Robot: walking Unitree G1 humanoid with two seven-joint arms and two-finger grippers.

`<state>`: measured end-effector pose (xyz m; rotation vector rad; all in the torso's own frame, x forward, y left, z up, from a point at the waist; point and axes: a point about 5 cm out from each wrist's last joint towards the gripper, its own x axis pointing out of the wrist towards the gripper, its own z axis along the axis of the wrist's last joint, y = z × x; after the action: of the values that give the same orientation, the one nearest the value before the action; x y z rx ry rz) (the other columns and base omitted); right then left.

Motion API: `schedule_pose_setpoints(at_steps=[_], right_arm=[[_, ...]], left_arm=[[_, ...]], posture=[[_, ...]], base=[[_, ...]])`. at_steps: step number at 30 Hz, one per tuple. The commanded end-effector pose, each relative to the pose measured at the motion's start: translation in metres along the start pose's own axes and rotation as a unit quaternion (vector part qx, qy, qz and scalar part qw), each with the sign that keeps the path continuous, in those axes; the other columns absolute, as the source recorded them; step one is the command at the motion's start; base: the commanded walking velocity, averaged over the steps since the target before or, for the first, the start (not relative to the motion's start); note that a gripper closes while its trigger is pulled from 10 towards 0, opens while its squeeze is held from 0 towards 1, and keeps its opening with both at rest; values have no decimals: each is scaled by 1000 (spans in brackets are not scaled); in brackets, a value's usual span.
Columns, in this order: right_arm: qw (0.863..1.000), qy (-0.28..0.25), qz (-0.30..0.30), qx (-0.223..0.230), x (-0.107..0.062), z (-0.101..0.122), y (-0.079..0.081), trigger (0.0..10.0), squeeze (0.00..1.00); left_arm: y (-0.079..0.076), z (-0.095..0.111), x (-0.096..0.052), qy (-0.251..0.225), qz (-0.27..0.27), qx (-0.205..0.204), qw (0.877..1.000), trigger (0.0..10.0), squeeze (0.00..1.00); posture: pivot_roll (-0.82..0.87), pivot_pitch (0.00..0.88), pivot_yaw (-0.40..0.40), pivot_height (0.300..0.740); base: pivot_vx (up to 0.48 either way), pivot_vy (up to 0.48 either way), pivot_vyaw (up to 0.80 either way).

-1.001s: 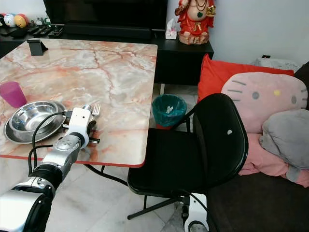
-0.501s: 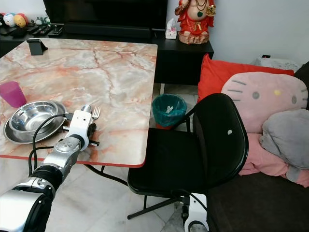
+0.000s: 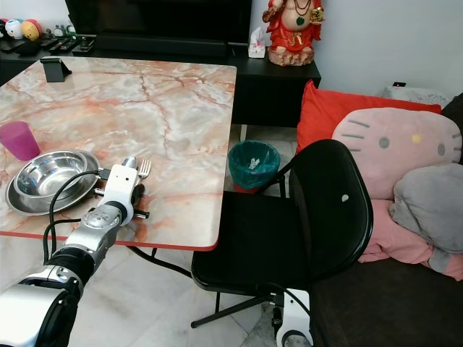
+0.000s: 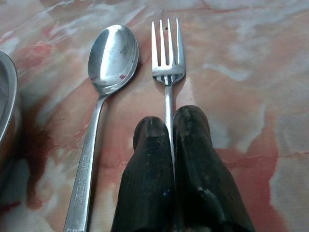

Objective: Setting the table

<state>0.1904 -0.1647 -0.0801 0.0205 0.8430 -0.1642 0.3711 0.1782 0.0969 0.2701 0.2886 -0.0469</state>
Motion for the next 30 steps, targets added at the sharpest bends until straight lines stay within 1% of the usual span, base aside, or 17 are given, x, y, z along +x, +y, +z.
schedule_pose_setpoints(at_steps=[1, 18, 21, 30], right_arm=[[1000, 7, -3, 1, 0, -2, -2, 10000, 0], [1000, 7, -3, 1, 0, -2, -2, 10000, 0], [1000, 7, -2, 1, 0, -2, -2, 10000, 0], [1000, 7, -2, 0, 0, -3, -2, 10000, 0]], left_arm=[[-3, -1, 0, 1, 1, 3, 1000, 10000, 0], [-4, 0, 1, 0, 1, 3, 1000, 10000, 0], [-4, 0, 1, 0, 1, 3, 1000, 10000, 43], [-4, 1, 1, -1, 1, 3, 1000, 10000, 47]], posture=[[6, 0, -46, 740], [6, 0, -47, 740], [5, 0, -46, 740], [4, 0, -47, 740]], base=[[0, 0, 0], [0, 0, 0], [0, 0, 0], [0, 0, 0]])
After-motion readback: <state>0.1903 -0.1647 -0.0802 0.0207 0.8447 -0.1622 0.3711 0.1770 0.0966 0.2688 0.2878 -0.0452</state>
